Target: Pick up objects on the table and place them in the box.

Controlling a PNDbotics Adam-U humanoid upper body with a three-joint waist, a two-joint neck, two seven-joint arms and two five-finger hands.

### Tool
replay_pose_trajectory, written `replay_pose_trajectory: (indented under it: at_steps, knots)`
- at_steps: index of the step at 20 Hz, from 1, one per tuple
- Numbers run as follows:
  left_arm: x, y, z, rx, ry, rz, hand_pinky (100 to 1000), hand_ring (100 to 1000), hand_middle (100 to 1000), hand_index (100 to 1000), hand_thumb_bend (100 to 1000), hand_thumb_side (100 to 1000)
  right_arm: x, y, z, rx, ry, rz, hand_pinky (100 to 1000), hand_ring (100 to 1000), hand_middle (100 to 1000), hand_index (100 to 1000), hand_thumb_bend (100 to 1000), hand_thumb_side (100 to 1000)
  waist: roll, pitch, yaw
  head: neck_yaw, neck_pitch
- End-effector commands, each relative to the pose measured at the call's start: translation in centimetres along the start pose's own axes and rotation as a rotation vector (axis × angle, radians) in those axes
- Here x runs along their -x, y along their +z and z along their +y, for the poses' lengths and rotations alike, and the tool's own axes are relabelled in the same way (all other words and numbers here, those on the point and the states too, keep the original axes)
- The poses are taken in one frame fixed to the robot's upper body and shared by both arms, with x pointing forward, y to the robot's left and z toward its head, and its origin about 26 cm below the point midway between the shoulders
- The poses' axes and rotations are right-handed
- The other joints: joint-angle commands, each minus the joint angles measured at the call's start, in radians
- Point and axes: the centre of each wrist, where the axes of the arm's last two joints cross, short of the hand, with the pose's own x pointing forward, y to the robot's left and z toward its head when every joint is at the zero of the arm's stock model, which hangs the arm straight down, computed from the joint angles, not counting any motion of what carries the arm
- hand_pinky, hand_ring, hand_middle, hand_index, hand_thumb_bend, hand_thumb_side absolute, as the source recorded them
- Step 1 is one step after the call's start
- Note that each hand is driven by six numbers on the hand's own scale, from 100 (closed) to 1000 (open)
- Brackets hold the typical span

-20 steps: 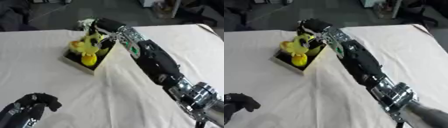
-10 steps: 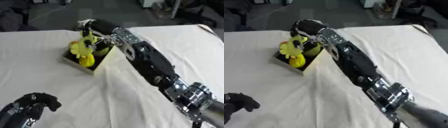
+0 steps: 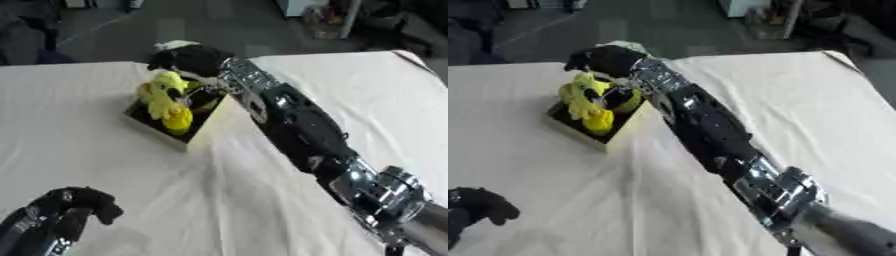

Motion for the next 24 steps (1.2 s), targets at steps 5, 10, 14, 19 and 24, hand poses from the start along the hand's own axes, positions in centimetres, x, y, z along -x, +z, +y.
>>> replay_pose_trajectory:
  at_steps: [5,10,14,19,24]
  knots:
    - [-0.7,-0.1,0.2,-0.004,-0.019,-0.018,697,649,490,719,100,669,1.1,0.6,-2.0,0.085,0.03,0.015,757,819,869,928,100,188,0.002,-0.016,-0.005,0.008,-0.012]
    - [-0.6,0.2,0.2,-0.014,-0.024,-0.005,696,648,490,718,100,673,1.4,1.9,-3.8,0.256,-0.005,0.021,687,753,796,888,100,100,-0.005,-0.017,-0.021,0.026,-0.01]
    - [-0.6,0.4,0.5,-0.031,-0.033,0.003,696,648,490,718,100,670,1.6,4.0,-4.0,0.385,-0.048,0.035,655,723,760,871,100,133,-0.016,-0.018,-0.035,0.048,-0.007]
    - [-0.5,0.8,0.8,-0.051,-0.056,0.022,696,647,489,718,100,681,0.0,5.8,-2.3,0.524,-0.17,0.086,603,676,679,832,100,425,-0.035,-0.007,-0.067,0.094,-0.01]
    - [-0.4,1.2,1.1,-0.075,-0.078,0.041,696,648,489,718,100,684,-2.9,6.7,-0.6,0.646,-0.317,0.136,576,633,627,825,100,478,-0.042,-0.001,-0.103,0.146,0.002]
